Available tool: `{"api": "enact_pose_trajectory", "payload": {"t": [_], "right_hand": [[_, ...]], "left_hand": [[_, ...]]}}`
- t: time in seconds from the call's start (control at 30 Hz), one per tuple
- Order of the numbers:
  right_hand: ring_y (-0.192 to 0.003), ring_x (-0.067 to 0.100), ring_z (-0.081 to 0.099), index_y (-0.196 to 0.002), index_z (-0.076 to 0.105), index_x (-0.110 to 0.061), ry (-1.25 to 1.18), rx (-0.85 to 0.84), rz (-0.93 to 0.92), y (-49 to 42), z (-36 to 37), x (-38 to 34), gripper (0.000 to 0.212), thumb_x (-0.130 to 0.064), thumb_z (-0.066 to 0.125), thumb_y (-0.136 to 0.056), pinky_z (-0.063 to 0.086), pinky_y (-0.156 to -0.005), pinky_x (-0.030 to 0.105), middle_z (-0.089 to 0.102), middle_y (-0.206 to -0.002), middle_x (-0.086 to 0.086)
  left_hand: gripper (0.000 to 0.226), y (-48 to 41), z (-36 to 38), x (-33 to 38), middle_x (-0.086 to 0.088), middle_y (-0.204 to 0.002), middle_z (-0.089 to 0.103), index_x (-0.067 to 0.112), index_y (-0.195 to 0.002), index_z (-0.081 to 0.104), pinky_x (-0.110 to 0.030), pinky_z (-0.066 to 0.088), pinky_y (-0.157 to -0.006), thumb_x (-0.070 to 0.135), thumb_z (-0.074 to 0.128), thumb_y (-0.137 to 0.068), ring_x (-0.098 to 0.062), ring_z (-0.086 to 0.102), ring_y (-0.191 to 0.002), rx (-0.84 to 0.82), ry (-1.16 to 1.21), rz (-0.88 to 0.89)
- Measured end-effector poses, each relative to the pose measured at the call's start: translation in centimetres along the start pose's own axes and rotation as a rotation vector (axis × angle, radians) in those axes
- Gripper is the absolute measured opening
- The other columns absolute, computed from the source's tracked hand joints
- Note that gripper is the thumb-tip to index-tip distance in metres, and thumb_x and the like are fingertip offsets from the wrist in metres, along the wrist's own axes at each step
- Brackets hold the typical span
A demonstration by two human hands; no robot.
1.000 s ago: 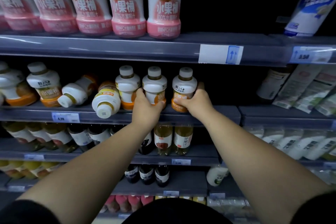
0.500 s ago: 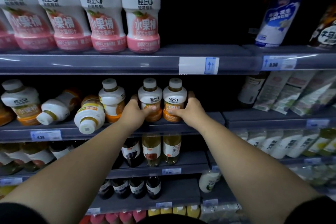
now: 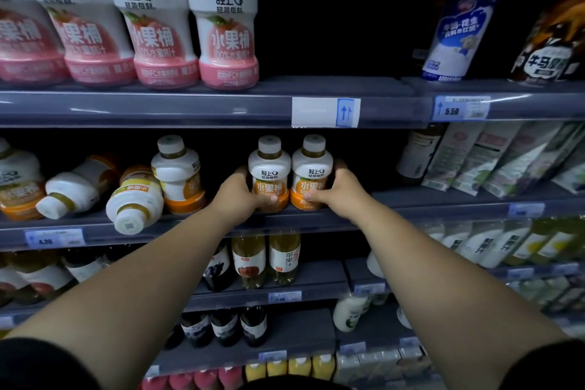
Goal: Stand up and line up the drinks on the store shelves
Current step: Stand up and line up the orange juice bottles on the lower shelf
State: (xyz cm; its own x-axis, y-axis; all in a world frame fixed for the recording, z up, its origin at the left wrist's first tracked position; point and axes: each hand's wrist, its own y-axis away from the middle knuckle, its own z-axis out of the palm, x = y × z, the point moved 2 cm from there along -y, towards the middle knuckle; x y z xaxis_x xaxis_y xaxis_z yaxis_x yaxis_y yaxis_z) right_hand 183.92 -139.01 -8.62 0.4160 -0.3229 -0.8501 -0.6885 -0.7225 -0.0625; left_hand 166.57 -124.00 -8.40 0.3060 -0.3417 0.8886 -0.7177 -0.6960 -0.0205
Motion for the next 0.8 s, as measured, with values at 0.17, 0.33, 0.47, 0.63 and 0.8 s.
{"api": "enact_pose_trajectory", "payload": {"t": [0.17, 0.33, 0.47, 0.63, 0.8], "right_hand": [[-0.115, 0.016, 0.061, -0.131, 0.052, -0.023, -0.057, -0.048, -0.03, 0.5, -1.0, 0.3, 0.07, -0.017, 0.089, -0.072, 0.048, -0.105, 0.044, 0.065, -0.126, -0.001], [-0.118, 0.017, 0.059, -0.13, 0.049, -0.027, -0.12, -0.045, -0.002, 1.4, -0.4, 0.6, 0.077, -0.023, 0.092, -0.067, 0.048, -0.105, 0.048, 0.062, -0.129, -0.003], [-0.127, 0.014, 0.049, -0.142, 0.039, -0.027, -0.087, 0.081, -0.056, 3.1, -0.6, -0.3, 0.094, -0.028, 0.092, -0.065, 0.044, -0.105, 0.038, 0.049, -0.142, -0.003], [-0.131, 0.009, 0.043, -0.141, 0.04, -0.035, -0.094, 0.202, -0.337, 6.5, 0.0, -3.0, 0.085, -0.028, 0.088, -0.071, 0.039, -0.101, 0.016, 0.042, -0.141, -0.012], [-0.132, 0.009, 0.04, -0.138, 0.047, -0.027, 0.011, 0.206, -0.557, 8.6, 3.4, -8.5, 0.074, -0.03, 0.084, -0.074, 0.037, -0.112, 0.031, 0.043, -0.134, -0.014]], "left_hand": [[0.055, 0.3, 0.6, 0.1, 0.001, -0.118, 0.064, 0.017, -0.127, 0.053, -0.037, 0.046, -0.099, 0.021, 0.082, -0.08, -0.018, 0.059, -0.11, -0.014, 0.001, -0.019], [0.058, 0.9, 0.9, 0.2, 0.0, -0.125, 0.064, 0.02, -0.132, 0.05, -0.043, 0.046, -0.104, 0.028, 0.079, -0.082, -0.02, 0.059, -0.117, 0.009, -0.049, -0.026], [0.065, 2.4, 1.0, 0.8, 0.002, -0.125, 0.061, 0.02, -0.13, 0.047, -0.035, 0.048, -0.097, 0.029, 0.084, -0.077, -0.018, 0.058, -0.116, 0.106, -0.066, 0.022], [0.09, 5.2, -1.1, 0.6, -0.002, -0.149, 0.045, 0.024, -0.15, 0.033, -0.037, 0.042, -0.107, 0.037, 0.083, -0.076, -0.019, 0.043, -0.136, 0.219, -0.192, 0.136], [0.081, 8.0, -5.1, 0.2, -0.002, -0.144, 0.046, 0.023, -0.146, 0.04, -0.034, 0.043, -0.106, 0.037, 0.082, -0.078, -0.018, 0.046, -0.131, 0.293, -0.321, 0.264]]}}
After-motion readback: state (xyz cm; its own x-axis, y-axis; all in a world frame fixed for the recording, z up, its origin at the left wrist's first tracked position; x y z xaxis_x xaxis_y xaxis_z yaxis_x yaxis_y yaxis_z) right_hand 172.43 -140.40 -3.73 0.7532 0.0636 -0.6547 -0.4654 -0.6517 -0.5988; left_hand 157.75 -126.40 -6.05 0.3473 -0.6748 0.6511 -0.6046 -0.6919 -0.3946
